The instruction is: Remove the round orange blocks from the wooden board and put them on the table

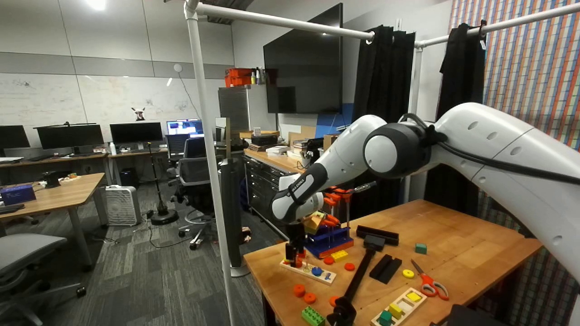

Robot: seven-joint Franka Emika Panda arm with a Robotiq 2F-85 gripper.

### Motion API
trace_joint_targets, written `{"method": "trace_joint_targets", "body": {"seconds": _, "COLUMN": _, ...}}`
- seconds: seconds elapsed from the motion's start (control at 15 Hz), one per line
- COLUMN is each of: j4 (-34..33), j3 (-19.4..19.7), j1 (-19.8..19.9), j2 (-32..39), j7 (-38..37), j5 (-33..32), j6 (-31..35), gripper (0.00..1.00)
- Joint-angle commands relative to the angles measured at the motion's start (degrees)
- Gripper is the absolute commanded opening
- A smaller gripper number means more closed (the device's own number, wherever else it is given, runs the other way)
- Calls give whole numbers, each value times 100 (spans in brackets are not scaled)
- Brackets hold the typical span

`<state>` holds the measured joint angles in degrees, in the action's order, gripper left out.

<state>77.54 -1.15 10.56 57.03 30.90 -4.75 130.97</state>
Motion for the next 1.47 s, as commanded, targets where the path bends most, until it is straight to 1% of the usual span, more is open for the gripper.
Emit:
{"method": "trace_joint_targets", "body": {"seconds": 0.0, "j4": -272, "j3": -89, "j1": 43, "j2": 122, "j7": -37, "j5": -10, "j6": -66, "gripper": 100}}
{"method": "trace_joint_targets", "body": {"seconds": 0.4, "j4": -289, "j3": -102, "j1": 42, "j2": 118, "j7": -32, "j5": -10, "j6": -57, "gripper": 100}}
{"method": "trace_joint_targets", "body": {"seconds": 0.47, "j4": -295, "j3": -101, "j1": 43, "j2": 127, "j7": -24, "j5": -14, "j6": -60, "gripper": 75}}
{"method": "trace_joint_targets", "body": {"seconds": 0.53, "j4": -296, "j3": -98, "j1": 41, "j2": 131, "j7": -24, "j5": -18, "j6": -59, "gripper": 74}}
{"method": "trace_joint_targets", "body": {"seconds": 0.8, "j4": -303, "j3": -99, "j1": 41, "j2": 151, "j7": -22, "j5": -19, "j6": -60, "gripper": 42}}
{"method": "trace_joint_targets", "body": {"seconds": 0.93, "j4": -304, "j3": -100, "j1": 39, "j2": 159, "j7": -22, "j5": -21, "j6": -59, "gripper": 28}}
{"method": "trace_joint_targets", "body": {"seconds": 1.0, "j4": -303, "j3": -99, "j1": 37, "j2": 161, "j7": -23, "j5": -24, "j6": -59, "gripper": 19}}
{"method": "trace_joint_targets", "body": {"seconds": 1.13, "j4": -271, "j3": -102, "j1": 31, "j2": 124, "j7": -24, "j5": -27, "j6": -40, "gripper": 24}}
{"method": "trace_joint_targets", "body": {"seconds": 1.4, "j4": -175, "j3": -100, "j1": -1, "j2": -3, "j7": -43, "j5": -51, "j6": 81, "gripper": 24}}
